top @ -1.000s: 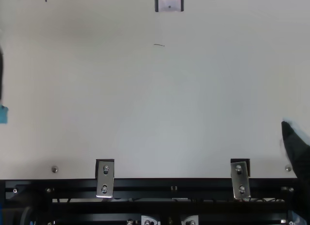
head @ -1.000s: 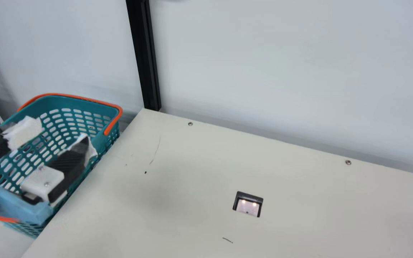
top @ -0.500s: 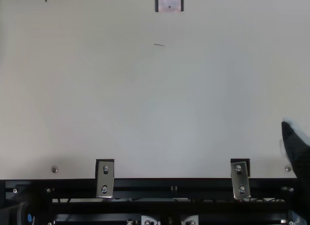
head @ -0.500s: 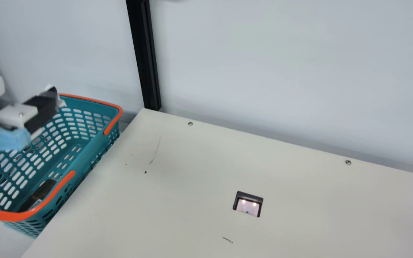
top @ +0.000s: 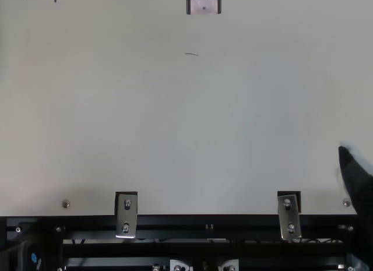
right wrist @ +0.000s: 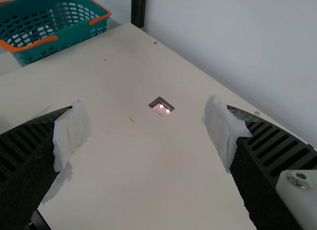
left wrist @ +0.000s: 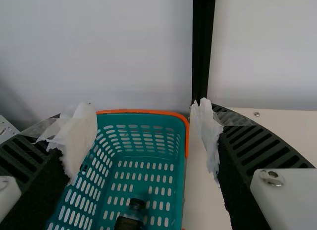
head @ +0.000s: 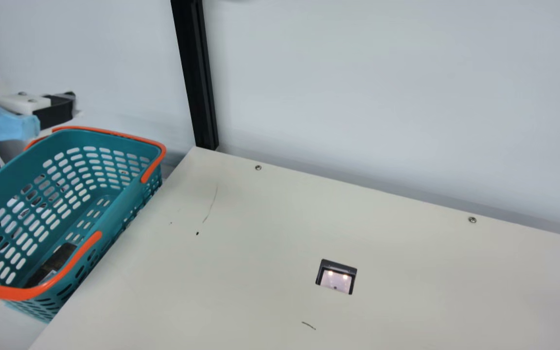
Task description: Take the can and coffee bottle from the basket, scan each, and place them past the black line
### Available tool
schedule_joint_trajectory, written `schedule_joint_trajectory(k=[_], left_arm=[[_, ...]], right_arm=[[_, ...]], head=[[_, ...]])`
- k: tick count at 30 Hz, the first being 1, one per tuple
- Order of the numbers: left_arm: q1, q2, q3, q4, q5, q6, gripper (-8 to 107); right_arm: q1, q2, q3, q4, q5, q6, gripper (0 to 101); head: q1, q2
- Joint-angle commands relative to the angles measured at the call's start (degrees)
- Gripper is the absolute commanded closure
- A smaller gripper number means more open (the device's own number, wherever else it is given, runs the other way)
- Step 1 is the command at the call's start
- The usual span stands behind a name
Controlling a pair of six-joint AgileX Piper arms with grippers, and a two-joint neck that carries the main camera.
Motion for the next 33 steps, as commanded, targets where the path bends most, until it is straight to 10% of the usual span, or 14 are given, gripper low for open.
schedule_joint_trajectory(k=[1, 33], left_arm=[[0.0, 0.0, 0.0, 0.0, 0.0, 0.0, 9], [7.0, 29.6, -19.5, 12.0, 13.9, -6.6, 9]], right_arm=[[0.0, 0.0, 0.0, 0.0, 0.0, 0.0, 0], [0.0, 0.0, 0.0, 0.0, 0.0, 0.0, 0]], head=[[-1.8, -0.5], [-1.8, -0.5]])
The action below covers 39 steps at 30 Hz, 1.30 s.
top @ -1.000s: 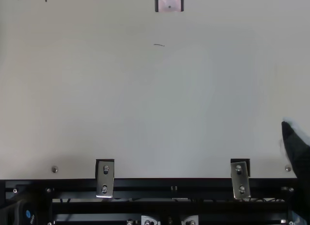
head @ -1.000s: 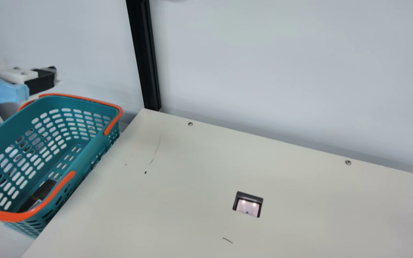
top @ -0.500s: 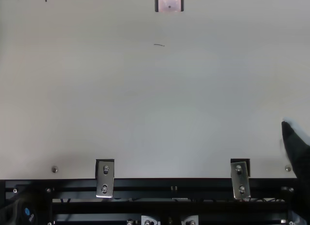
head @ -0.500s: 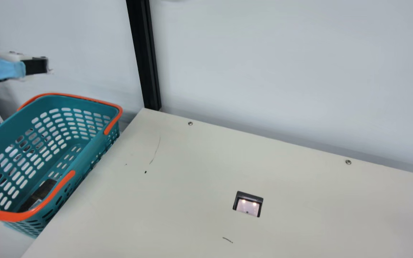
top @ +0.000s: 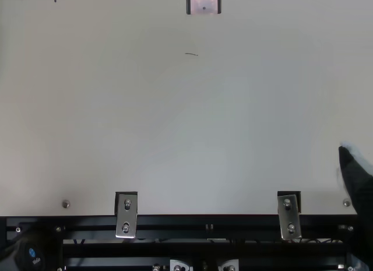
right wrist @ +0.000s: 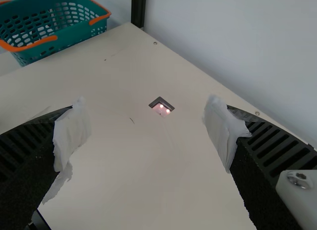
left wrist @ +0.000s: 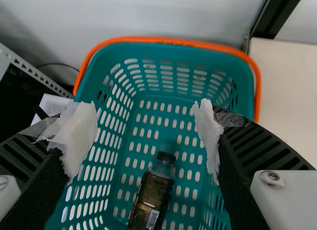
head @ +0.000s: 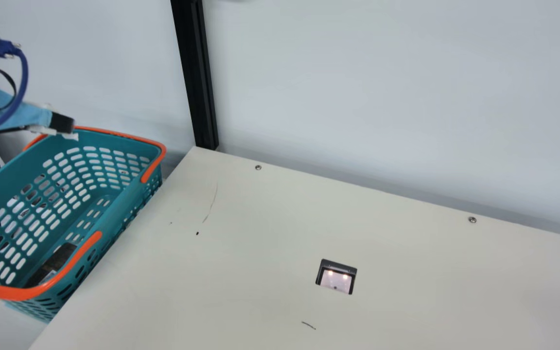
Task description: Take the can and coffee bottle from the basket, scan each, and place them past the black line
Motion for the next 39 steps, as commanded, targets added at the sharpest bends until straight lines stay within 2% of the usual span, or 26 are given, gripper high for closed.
schedule_joint_trajectory(k=[1, 19, 39], left_arm=[[0.3, 1.8, -0.3, 0.1, 1.5, 0.4, 9], [3.5, 11.9, -1.2, 1.2, 9.7, 6.8, 9], [4.7, 18.4, 2.4, 4.4, 9.5, 12.5, 9]], right_arm=[[0.0, 0.0, 0.0, 0.0, 0.0, 0.0, 0], [0.0, 0.0, 0.0, 0.0, 0.0, 0.0, 0], [0.0, 0.0, 0.0, 0.0, 0.0, 0.0, 0]], head=[[-1.8, -0.5], [-1.8, -0.5], [-1.8, -0.5]])
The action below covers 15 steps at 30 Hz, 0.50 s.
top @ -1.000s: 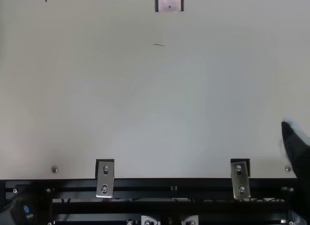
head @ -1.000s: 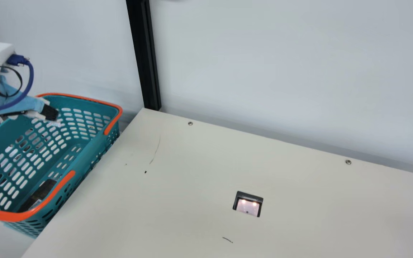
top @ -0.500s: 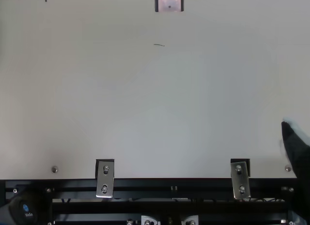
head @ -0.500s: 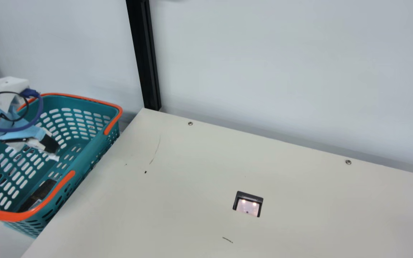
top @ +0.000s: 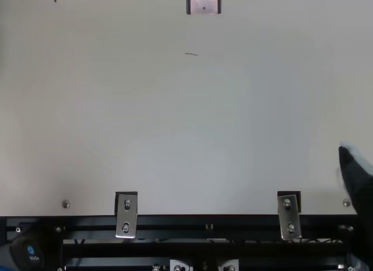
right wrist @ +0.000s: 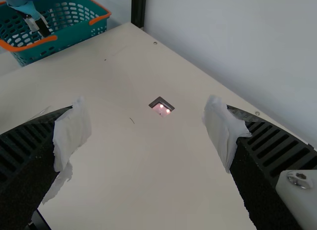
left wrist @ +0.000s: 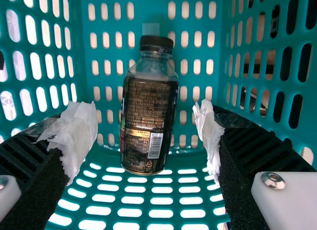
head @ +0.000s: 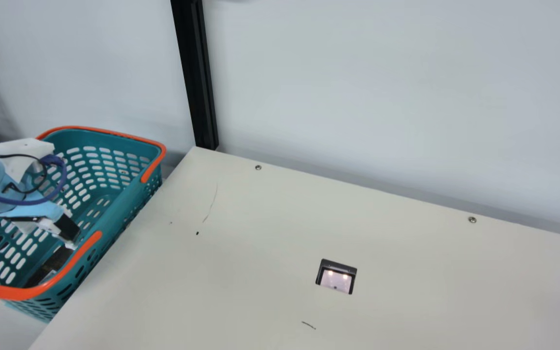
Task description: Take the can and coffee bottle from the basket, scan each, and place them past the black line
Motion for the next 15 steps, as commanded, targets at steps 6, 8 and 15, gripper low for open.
schedule_joint_trajectory(k=[6, 8, 15], left_arm=[[0.0, 2.1, -0.1, 0.9, -0.3, 0.7, 9], [-0.1, 2.8, -0.3, 1.3, -0.3, 0.8, 9], [-0.6, 6.3, -1.9, 2.3, -0.7, 1.0, 9]], right_arm=[[0.0, 0.0, 0.0, 0.0, 0.0, 0.0, 0], [0.0, 0.0, 0.0, 0.0, 0.0, 0.0, 0], [0.0, 0.0, 0.0, 0.0, 0.0, 0.0, 0]], head=[[-2.1, -0.5], [-2.1, -0.5], [-2.1, -0.5]])
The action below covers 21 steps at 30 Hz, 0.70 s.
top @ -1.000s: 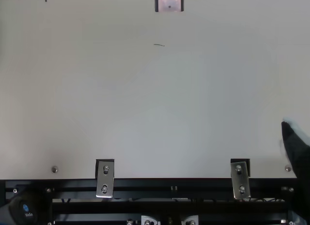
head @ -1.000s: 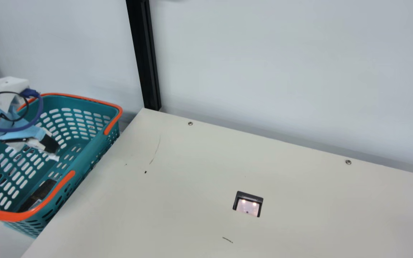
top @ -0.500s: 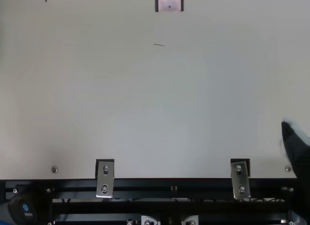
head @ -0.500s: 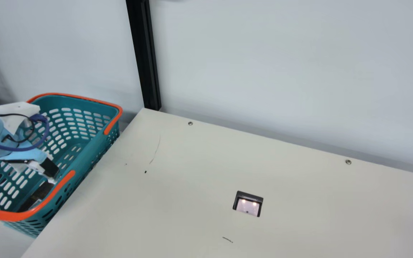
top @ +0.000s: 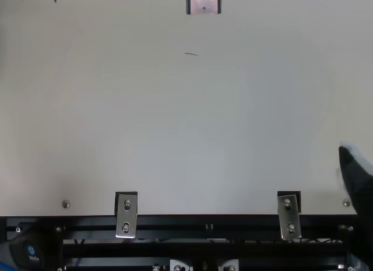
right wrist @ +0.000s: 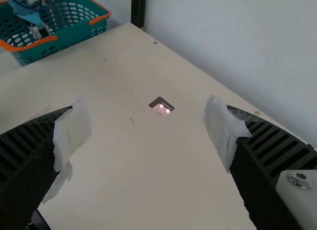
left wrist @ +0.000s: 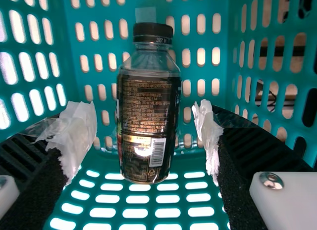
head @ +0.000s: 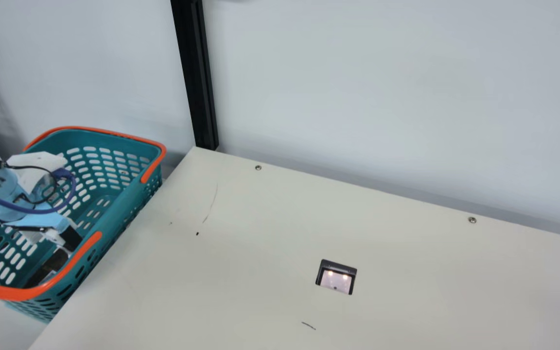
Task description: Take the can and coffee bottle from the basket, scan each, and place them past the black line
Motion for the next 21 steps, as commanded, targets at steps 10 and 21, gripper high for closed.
schedule_joint_trajectory(k=[10, 21], left_arm=[[-0.4, 6.2, -2.5, 1.6, -1.7, 0.6, 9], [-0.9, 11.1, -3.9, 0.9, -3.7, 1.6, 9]], right_arm=[[0.0, 0.0, 0.0, 0.0, 0.0, 0.0, 0], [0.0, 0.0, 0.0, 0.0, 0.0, 0.0, 0]], head=[[-1.8, -0.5], [-1.8, -0.5]])
